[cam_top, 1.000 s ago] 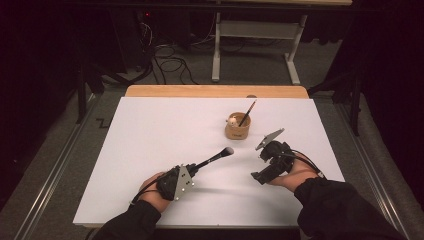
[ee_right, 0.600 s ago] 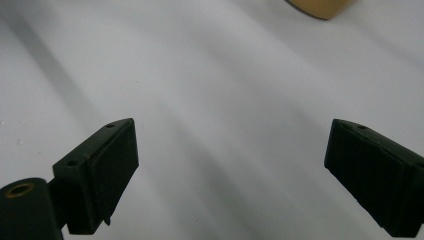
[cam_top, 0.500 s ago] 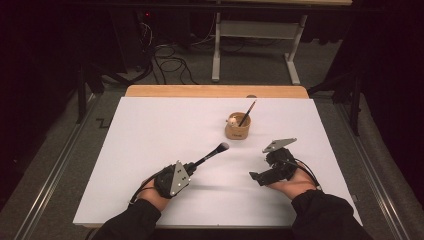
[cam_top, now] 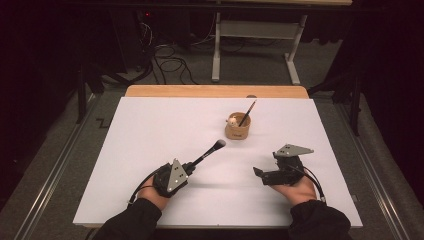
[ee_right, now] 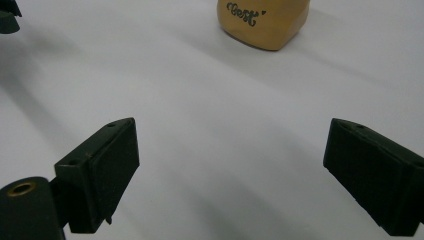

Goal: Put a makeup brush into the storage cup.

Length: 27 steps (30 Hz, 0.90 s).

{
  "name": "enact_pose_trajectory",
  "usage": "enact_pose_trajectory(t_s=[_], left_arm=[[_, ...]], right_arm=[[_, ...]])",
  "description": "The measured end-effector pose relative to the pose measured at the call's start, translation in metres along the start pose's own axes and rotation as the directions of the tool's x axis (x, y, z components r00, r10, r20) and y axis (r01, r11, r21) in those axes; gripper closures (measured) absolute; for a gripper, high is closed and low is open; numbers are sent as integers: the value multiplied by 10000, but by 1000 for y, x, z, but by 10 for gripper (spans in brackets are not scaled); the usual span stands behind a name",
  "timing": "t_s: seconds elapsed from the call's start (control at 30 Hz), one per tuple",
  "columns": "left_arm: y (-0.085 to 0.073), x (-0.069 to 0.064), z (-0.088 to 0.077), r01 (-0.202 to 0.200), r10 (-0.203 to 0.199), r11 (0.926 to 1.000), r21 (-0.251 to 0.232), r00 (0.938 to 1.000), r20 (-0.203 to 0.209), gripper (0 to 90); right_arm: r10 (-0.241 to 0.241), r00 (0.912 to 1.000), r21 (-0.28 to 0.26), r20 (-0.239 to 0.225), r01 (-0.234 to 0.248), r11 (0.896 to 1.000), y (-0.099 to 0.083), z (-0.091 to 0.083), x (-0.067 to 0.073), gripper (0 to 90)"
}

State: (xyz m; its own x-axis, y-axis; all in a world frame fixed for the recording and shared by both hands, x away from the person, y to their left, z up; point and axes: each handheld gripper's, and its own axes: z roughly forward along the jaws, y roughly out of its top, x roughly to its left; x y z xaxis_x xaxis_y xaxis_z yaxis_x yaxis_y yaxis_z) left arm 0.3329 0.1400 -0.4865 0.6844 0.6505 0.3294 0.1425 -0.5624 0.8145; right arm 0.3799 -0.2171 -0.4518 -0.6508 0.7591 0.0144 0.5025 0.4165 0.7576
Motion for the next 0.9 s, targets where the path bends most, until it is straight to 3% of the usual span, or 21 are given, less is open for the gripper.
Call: enact_pose_trajectory(t_s=[0.43, 0.73, 0.9], left_arm=[[-1, 6, -3, 873, -863, 9957, -324, 9959, 286, 789], [-3, 11, -5, 1639, -1597, 9848, -583, 9847, 702, 790], [-3, 14, -5, 2158, -2080, 9734, -771, 9733, 972, 789]], right_arm=[[189, 9994, -1248, -294, -224, 9919, -11, -10, -2, 89], [419, 9984, -1614, -369, -473, 9858, -13, -13, -4, 93], [373, 9985, -1911, -399, -442, 9806, -13, -15, -4, 93]])
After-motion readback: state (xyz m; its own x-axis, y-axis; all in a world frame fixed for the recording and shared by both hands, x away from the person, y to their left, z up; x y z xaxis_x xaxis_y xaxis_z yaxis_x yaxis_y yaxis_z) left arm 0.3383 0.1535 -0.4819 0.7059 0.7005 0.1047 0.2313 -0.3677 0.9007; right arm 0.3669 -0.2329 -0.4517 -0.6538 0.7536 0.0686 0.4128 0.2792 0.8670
